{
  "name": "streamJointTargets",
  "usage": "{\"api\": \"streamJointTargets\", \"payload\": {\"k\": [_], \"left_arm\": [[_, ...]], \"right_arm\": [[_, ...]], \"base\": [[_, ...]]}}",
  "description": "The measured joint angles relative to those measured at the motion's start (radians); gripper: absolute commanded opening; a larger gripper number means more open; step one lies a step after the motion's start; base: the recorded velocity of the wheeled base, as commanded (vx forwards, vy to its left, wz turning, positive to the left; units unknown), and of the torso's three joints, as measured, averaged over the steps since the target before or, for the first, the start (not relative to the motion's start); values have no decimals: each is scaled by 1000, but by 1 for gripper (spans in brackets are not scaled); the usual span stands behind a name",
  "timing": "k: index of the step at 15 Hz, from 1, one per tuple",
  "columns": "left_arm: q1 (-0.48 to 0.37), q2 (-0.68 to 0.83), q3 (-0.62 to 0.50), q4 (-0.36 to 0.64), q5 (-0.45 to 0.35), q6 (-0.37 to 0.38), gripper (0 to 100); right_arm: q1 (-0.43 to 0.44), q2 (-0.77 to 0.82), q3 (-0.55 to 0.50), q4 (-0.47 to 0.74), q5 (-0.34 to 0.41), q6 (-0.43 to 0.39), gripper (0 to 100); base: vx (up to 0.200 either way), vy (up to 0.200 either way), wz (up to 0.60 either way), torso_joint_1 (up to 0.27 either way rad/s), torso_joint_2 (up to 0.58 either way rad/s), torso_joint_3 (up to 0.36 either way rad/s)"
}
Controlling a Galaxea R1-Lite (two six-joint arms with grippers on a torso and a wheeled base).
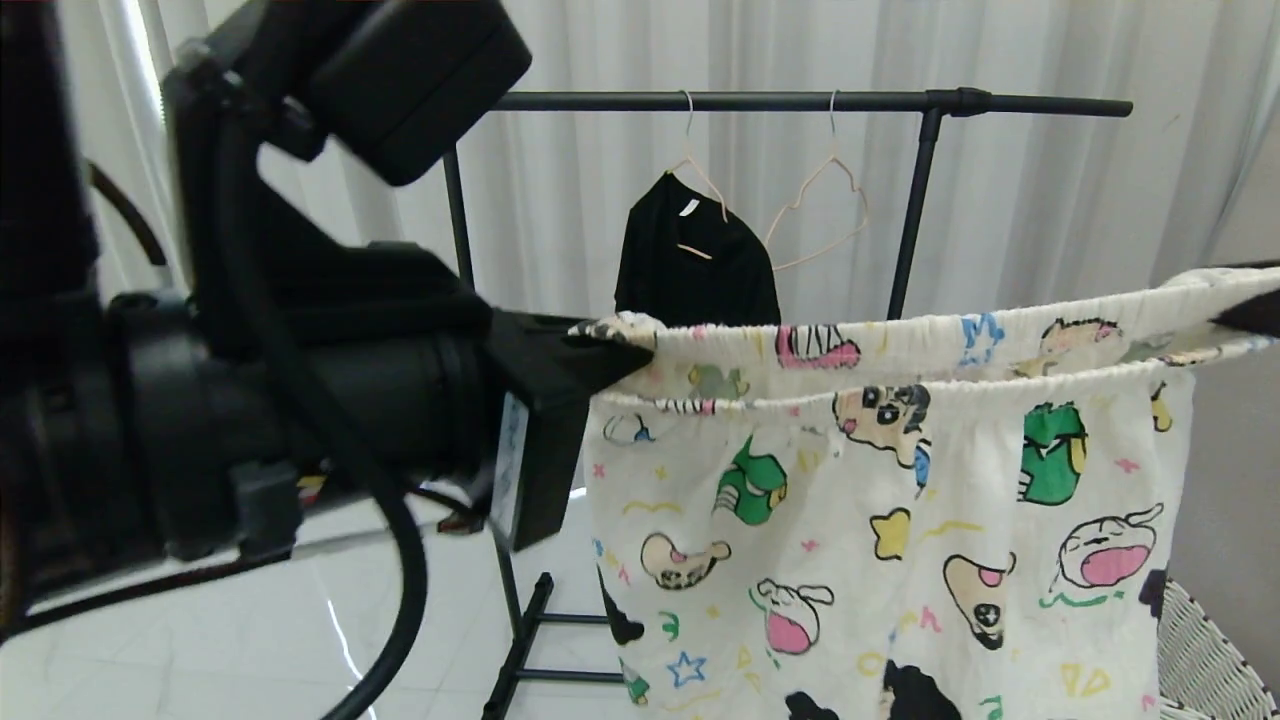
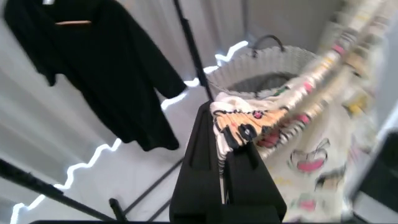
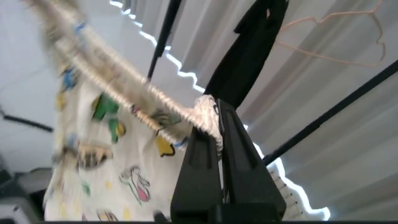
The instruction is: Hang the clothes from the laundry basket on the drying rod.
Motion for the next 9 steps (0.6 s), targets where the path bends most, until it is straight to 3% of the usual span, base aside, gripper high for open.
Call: {"api": "streamJointTargets", "payload": {"k": [4, 9], "left_arm": [[-159, -155, 153, 3, -6, 0, 0], [-213, -264, 223, 1, -7, 0, 0]], "right_arm": [[-12, 108, -16, -186, 2, -28, 0], [21, 262, -85, -274, 3, -41, 0]], "base": [[0, 0, 0, 0, 0, 0], [0, 0, 0, 0, 0, 0]]}}
